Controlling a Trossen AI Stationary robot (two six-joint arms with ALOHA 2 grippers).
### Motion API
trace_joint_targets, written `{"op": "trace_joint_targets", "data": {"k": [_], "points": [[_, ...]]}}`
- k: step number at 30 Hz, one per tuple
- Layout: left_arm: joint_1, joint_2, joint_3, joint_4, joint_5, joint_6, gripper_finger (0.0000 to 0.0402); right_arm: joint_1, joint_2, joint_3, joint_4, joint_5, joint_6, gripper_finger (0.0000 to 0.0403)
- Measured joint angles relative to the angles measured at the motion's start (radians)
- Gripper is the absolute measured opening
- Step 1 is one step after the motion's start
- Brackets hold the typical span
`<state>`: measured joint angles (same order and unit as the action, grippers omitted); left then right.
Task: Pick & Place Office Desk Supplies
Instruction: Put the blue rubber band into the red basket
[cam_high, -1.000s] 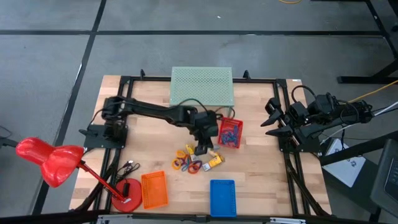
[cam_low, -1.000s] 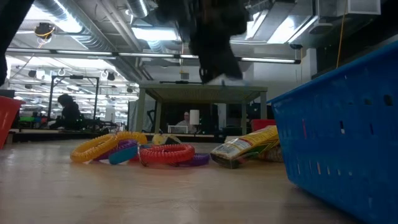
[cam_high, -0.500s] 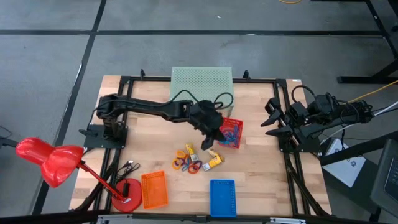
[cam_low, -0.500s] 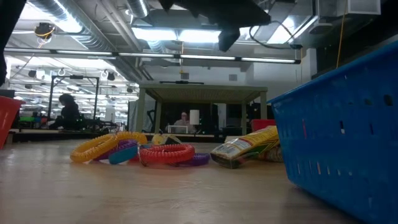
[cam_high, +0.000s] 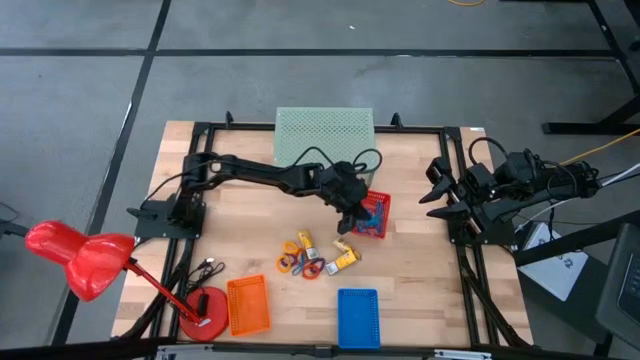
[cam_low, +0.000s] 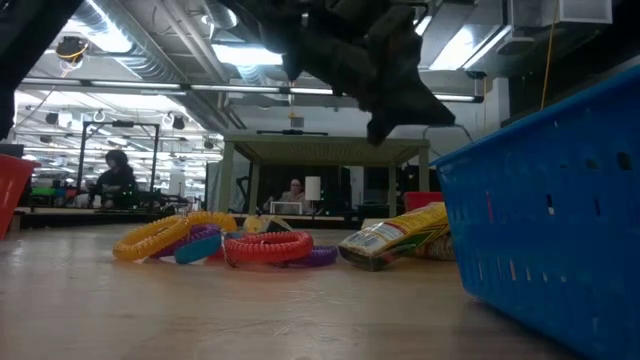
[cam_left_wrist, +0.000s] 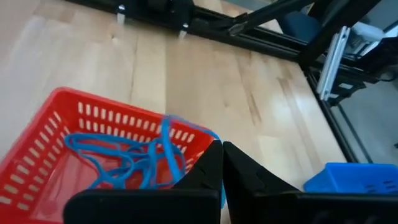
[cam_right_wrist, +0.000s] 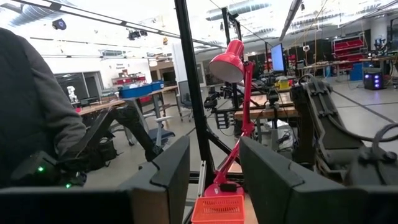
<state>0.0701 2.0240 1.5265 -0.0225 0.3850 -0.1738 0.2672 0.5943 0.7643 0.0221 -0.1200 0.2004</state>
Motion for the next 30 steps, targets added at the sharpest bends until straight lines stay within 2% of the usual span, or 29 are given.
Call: {"op": "trace_joint_targets", "data": {"k": [6, 15, 18, 20, 24, 30], "points": [[-0.001, 0.006, 0.0, 0.061, -0.001, 0.06, 0.0024, 0.0, 0.0, 0.0, 0.0, 0.0, 0.0, 0.0142], [-0.004, 0.006, 0.0, 0.096, -0.006, 0.051, 0.0096, 0.0, 0.0, 0.0, 0.0, 0.0, 0.0, 0.0142], [-0.002, 0.002, 0.0, 0.101, 0.001, -0.021, 0.0118, 0.0, 0.0, 0.0, 0.0, 0.0, 0.0, 0.0142], [0.004, -0.017, 0.0, 0.087, 0.044, -0.074, 0.0128, 0.0, 0.0, 0.0, 0.0, 0.0, 0.002, 0.0142], [-0.003, -0.104, 0.002, -0.06, 0.068, -0.083, 0.013, 0.0, 0.0, 0.0, -0.004, -0.003, 0.028, 0.0142], [-0.077, -0.262, 0.002, -0.549, 0.026, 0.135, 0.0126, 0.0, 0.0, 0.0, -0.008, -0.003, 0.028, 0.0142]]}}
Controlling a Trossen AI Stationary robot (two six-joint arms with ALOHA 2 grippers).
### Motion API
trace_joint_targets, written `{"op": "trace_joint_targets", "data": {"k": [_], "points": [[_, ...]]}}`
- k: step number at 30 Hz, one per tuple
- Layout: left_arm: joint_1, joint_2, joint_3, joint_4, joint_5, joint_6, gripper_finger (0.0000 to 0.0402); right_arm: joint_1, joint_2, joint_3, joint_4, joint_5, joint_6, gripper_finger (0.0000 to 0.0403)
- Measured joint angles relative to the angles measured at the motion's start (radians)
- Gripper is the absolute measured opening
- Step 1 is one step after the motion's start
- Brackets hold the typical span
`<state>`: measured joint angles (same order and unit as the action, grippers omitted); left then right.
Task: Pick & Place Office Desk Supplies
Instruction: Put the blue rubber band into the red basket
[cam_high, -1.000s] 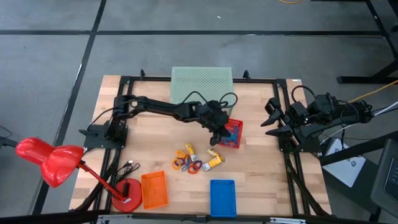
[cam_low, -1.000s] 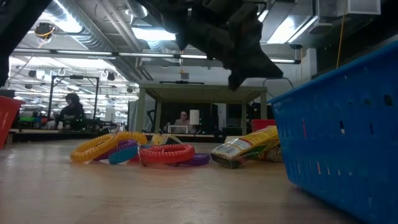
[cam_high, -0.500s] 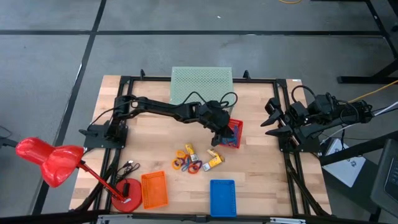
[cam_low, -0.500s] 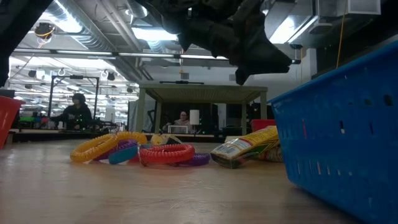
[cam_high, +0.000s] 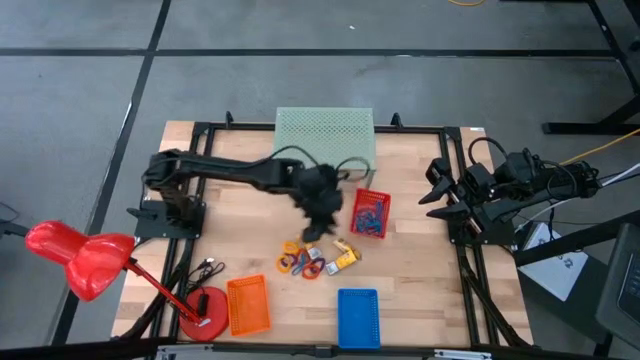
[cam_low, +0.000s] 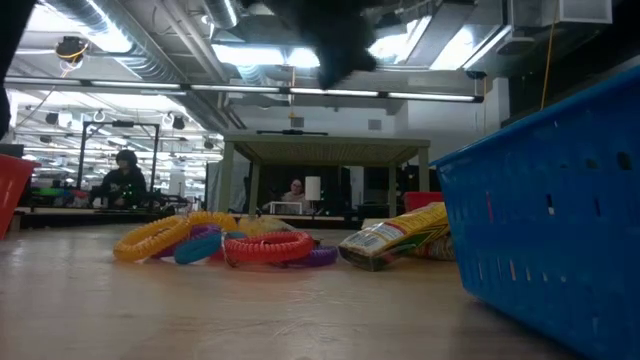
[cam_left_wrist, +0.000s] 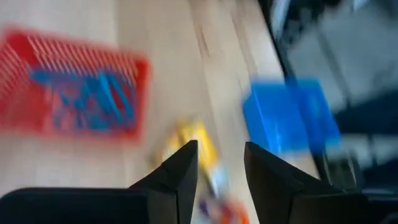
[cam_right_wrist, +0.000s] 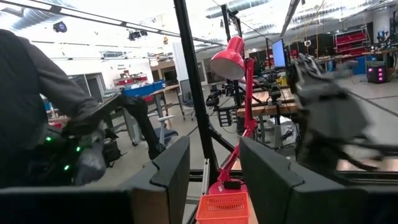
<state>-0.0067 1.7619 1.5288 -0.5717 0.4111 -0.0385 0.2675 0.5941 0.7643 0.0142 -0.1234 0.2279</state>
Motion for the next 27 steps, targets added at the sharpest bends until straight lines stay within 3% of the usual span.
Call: {"op": "trace_joint_targets", "data": {"k": [3, 7, 11, 16, 19, 27], "points": [[-0.055, -0.043, 0.0, -0.219, -0.031, 0.065, 0.0126, 0.0, 0.0, 0.0, -0.003, 0.0, 0.0, 0.0142], [-0.11, -0.052, -0.005, -0.345, -0.035, -0.032, 0.0126, 0.0, 0.0, 0.0, -0.006, 0.001, 0.0, 0.0142], [-0.146, -0.053, -0.065, -0.273, -0.011, -0.161, 0.0126, 0.0, 0.0, 0.0, -0.007, 0.003, 0.0, 0.0142], [-0.19, -0.053, -0.215, 0.027, 0.107, -0.39, 0.0126, 0.0, 0.0, 0.0, -0.016, 0.003, 0.0, 0.0142], [-0.215, -0.052, -0.285, 0.158, 0.103, -0.511, 0.0125, 0.0, 0.0, 0.0, -0.022, 0.001, 0.006, 0.0142], [-0.243, -0.052, -0.328, 0.179, 0.024, -0.632, 0.0125, 0.0, 0.0, 0.0, -0.059, 0.0, 0.019, 0.0142]]}}
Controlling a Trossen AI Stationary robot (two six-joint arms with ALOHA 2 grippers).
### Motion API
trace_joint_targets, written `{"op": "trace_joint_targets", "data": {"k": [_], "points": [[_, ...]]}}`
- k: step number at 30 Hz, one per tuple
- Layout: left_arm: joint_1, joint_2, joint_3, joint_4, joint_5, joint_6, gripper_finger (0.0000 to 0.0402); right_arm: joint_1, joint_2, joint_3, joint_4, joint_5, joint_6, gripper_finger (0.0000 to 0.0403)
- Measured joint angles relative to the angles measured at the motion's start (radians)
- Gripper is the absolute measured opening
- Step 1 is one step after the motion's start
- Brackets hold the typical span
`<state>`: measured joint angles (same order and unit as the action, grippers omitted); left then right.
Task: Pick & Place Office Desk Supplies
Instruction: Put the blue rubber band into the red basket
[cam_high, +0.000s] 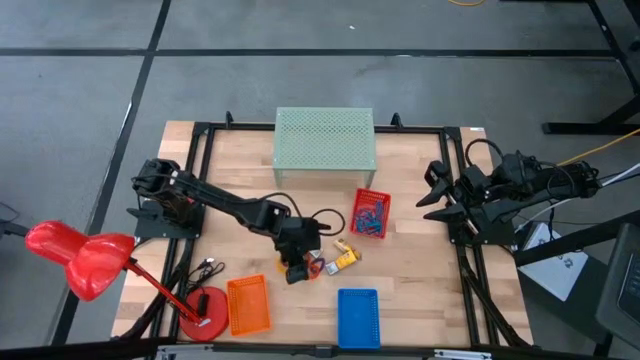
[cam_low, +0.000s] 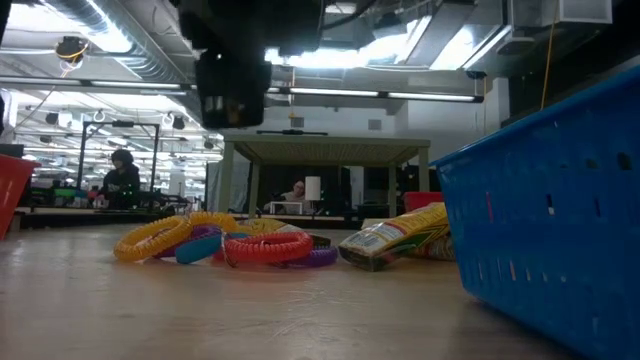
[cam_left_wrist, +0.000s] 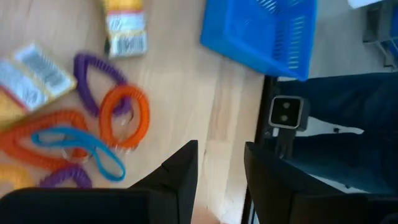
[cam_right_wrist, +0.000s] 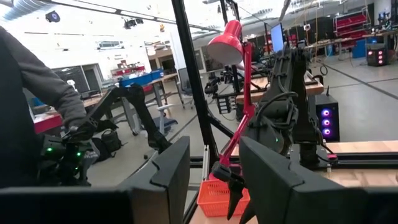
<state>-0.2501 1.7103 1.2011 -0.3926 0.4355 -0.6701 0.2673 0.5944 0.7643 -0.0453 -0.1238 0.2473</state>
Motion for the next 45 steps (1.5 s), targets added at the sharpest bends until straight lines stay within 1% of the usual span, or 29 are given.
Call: {"op": "trace_joint_targets", "data": {"k": [5, 8, 15, 18, 20, 25, 29, 36, 39, 45], "points": [[0.0, 0.0, -0.052, 0.0, 0.01, -0.037, 0.0125, 0.0, 0.0, 0.0, -0.009, 0.0, 0.006, 0.0142], [-0.003, 0.0, -0.087, 0.0, -0.001, -0.066, 0.0125, 0.0, 0.0, 0.0, -0.01, 0.0, 0.005, 0.0142], [-0.005, 0.0, -0.154, -0.007, -0.111, -0.195, 0.0125, 0.0, 0.0, 0.0, -0.019, 0.0, 0.003, 0.0142], [-0.004, 0.0, -0.161, 0.0, -0.163, -0.223, 0.0125, 0.0, 0.0, 0.0, -0.019, 0.0, 0.003, 0.0142], [-0.003, 0.0, -0.161, 0.009, -0.175, -0.237, 0.0125, 0.0, 0.0, 0.0, -0.019, 0.001, 0.003, 0.0142], [-0.001, 0.0, -0.161, 0.028, -0.171, -0.284, 0.0128, 0.0, 0.0, 0.0, -0.017, 0.004, 0.003, 0.0142], [-0.001, 0.0, -0.161, 0.018, -0.132, -0.338, 0.0138, 0.0, 0.0, 0.0, -0.017, 0.026, 0.004, 0.0142], [-0.029, 0.001, -0.161, 0.03, -0.122, -0.393, 0.0143, 0.0, 0.0, 0.0, -0.016, 0.031, 0.004, 0.0142], [-0.042, 0.032, -0.16, 0.041, -0.108, -0.4, 0.0143, 0.0, 0.0, 0.0, -0.016, 0.039, 0.005, 0.0142], [-0.058, 0.139, -0.155, 0.103, -0.066, -0.409, 0.0143, 0.0, 0.0, 0.0, -0.016, 0.049, 0.012, 0.0142]]}}
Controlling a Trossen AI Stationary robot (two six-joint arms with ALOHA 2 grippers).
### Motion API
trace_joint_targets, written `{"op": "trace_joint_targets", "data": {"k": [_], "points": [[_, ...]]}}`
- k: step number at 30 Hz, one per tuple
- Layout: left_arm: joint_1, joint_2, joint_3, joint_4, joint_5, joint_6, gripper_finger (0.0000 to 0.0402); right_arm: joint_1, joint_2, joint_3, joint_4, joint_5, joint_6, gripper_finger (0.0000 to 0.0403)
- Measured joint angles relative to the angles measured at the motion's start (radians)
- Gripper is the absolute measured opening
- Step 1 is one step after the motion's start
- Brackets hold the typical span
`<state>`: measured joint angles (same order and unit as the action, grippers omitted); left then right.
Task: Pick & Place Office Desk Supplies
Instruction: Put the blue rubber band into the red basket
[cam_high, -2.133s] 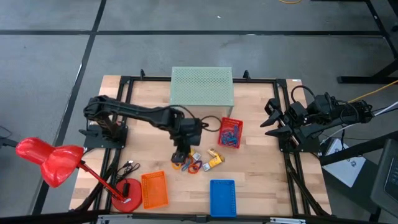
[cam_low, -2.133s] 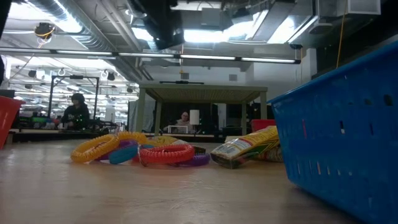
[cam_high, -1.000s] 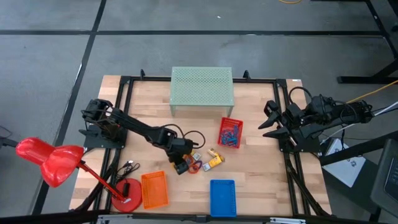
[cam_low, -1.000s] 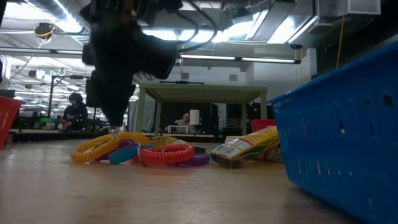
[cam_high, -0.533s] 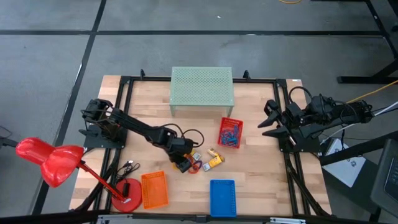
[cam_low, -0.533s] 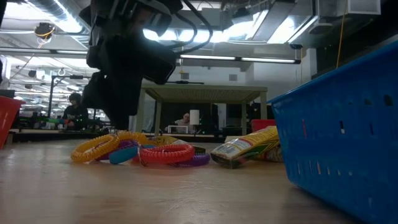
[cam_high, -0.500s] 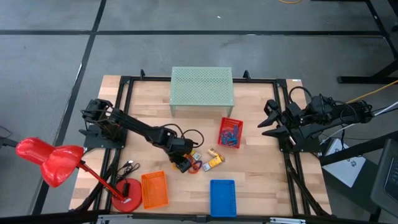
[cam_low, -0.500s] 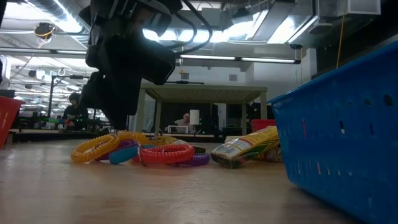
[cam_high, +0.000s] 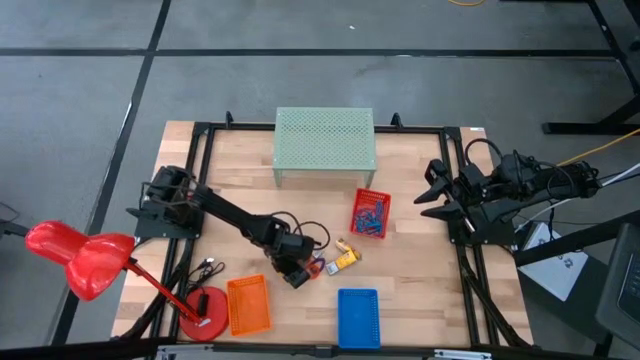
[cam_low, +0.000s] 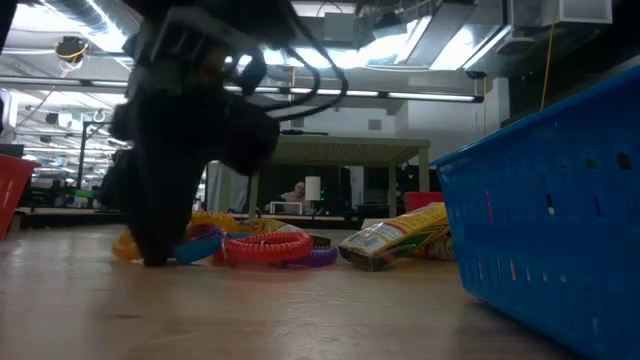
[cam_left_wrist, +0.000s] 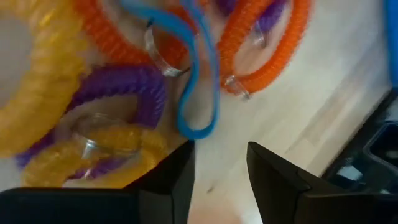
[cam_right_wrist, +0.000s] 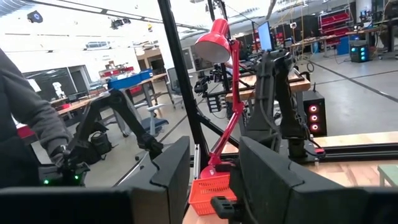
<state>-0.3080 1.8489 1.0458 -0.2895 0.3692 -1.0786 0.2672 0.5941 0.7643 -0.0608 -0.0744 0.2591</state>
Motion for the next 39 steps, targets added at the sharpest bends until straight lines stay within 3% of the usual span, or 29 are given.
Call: {"op": "trace_joint_targets", "data": {"k": [8, 19, 26, 33, 39], "points": [[0.04, -0.006, 0.033, -0.053, -0.045, -0.023, 0.0143, 0.0, 0.0, 0.0, -0.003, -0.001, 0.021, 0.0142], [0.046, -0.007, 0.107, -0.156, 0.005, -0.038, 0.0143, 0.0, 0.0, 0.0, -0.008, -0.004, 0.017, 0.0142], [0.046, -0.007, 0.137, -0.309, 0.01, -0.008, 0.0143, 0.0, 0.0, 0.0, -0.008, -0.004, 0.014, 0.0142], [0.05, 0.007, 0.137, -0.29, -0.096, 0.028, 0.0143, 0.0, 0.0, 0.0, -0.009, -0.004, 0.009, 0.0142], [0.055, 0.05, 0.138, -0.208, -0.084, 0.028, 0.0143, 0.0, 0.0, 0.0, -0.01, -0.004, 0.002, 0.0142]]}}
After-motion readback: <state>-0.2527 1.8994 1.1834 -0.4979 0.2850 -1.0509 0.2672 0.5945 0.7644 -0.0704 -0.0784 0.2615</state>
